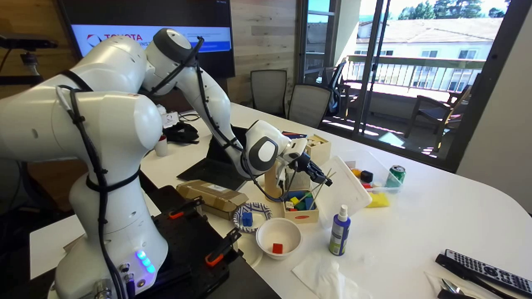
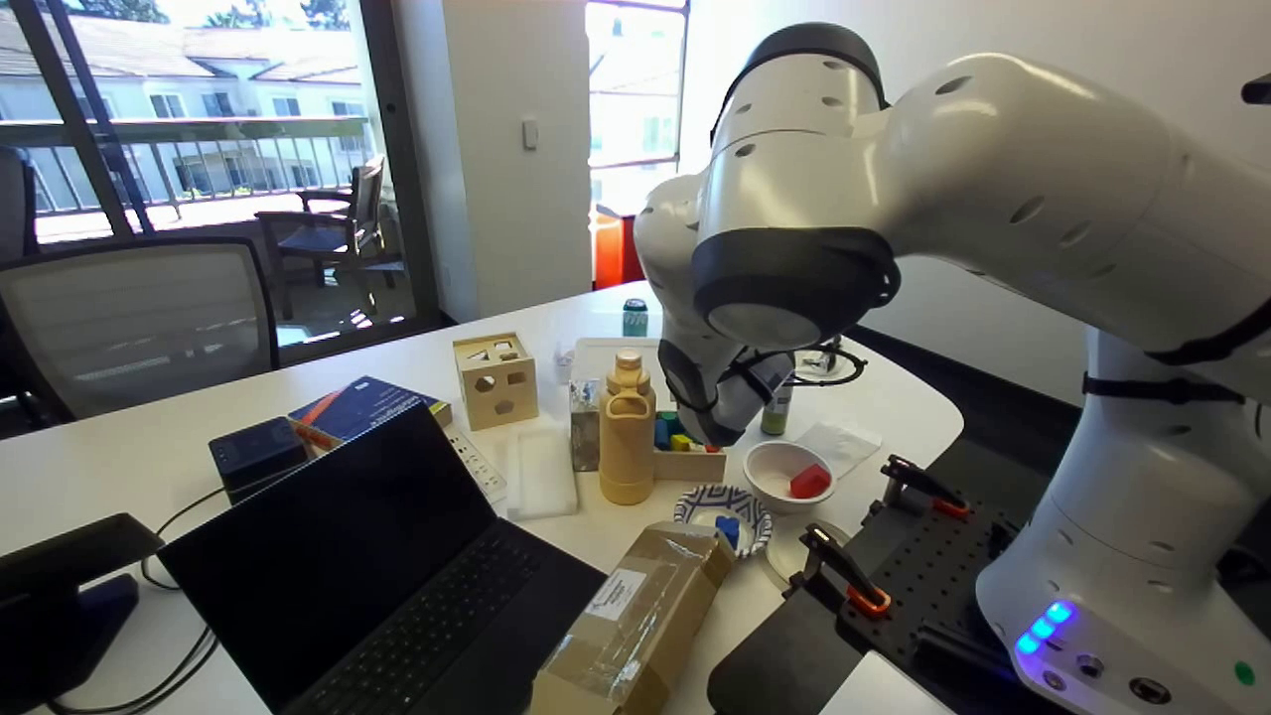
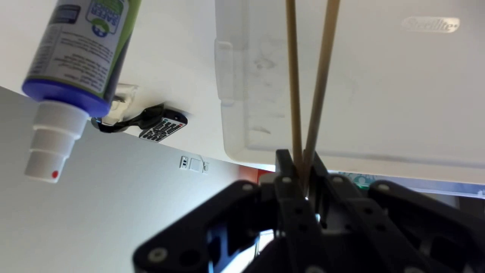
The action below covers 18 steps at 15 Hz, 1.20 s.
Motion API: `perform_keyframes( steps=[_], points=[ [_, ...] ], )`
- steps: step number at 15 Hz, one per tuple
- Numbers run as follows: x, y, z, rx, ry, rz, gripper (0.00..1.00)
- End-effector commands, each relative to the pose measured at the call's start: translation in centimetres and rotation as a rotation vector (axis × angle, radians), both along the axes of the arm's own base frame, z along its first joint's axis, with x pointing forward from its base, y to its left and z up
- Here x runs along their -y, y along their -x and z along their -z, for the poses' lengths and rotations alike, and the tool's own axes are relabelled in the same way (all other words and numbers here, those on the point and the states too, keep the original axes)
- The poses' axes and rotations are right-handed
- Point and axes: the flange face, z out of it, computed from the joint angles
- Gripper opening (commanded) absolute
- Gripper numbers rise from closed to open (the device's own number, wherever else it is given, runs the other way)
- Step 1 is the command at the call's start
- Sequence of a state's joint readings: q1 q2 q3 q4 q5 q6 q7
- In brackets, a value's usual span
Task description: Use the chopsticks to stir the blocks in the wooden box.
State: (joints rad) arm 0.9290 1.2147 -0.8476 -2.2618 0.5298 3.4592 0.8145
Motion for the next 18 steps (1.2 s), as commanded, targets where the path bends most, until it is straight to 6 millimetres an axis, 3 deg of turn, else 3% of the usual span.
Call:
perform_keyframes(
  steps=[1, 6, 9, 13, 18],
  points=[
    [-2.1, 0.3, -0.7, -0.002, -0.035, -0.024, 0.03],
    [-3.7, -0.5, -1.7, 0.032, -0.044, -0.044, 0.03],
    [-3.4, -0.4, -2.6, 0.039, -0.042, -0.039, 0.03],
    [-1.4, 1.6, -4.7, 0.032, -0.032, 0.008, 0.03],
    [1.6, 5.8, -7.1, -0.014, -0.086, 0.094, 0.03]
  ],
)
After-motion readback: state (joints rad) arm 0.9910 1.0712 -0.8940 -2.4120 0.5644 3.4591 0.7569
